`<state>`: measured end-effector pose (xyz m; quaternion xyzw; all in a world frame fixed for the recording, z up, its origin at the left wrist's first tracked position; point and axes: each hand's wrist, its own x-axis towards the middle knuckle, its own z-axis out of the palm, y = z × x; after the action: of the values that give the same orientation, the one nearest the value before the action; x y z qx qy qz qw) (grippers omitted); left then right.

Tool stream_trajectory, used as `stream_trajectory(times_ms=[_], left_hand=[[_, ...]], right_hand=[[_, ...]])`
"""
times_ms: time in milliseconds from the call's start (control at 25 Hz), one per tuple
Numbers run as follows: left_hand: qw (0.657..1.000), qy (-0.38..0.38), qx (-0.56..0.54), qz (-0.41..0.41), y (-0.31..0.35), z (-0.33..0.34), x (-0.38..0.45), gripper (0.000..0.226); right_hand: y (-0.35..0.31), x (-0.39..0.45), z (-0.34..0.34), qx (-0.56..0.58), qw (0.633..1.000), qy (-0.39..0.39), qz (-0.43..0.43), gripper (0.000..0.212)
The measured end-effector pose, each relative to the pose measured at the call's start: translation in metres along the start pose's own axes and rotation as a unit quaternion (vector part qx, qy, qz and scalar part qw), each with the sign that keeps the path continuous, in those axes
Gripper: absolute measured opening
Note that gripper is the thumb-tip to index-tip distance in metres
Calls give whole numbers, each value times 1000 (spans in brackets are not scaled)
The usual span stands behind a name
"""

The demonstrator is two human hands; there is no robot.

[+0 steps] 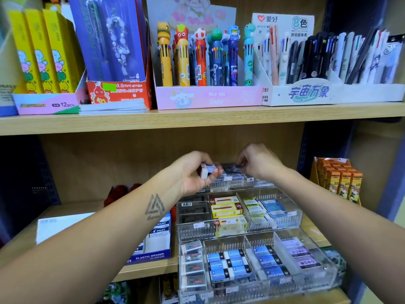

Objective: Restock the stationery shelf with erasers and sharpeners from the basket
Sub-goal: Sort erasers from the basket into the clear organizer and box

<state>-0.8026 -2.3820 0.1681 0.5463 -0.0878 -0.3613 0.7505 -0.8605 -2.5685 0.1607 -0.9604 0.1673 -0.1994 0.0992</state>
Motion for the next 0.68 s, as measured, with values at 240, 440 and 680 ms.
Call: stream_trajectory(times_ms=[240,440,680], left_hand=[[999,-28,0,-23,0,-13,-2,16],[1000,-19,-6,-7,-4,-17,-2,3],[997,-9,70,42,-8,-16,-13,30]], right_hand=[[-17,11,-1,30,998,-61,-11,18],[-16,6,-6,23,995,-97,-11,26],[-28,-25,-20,403,910,-100,15,29]])
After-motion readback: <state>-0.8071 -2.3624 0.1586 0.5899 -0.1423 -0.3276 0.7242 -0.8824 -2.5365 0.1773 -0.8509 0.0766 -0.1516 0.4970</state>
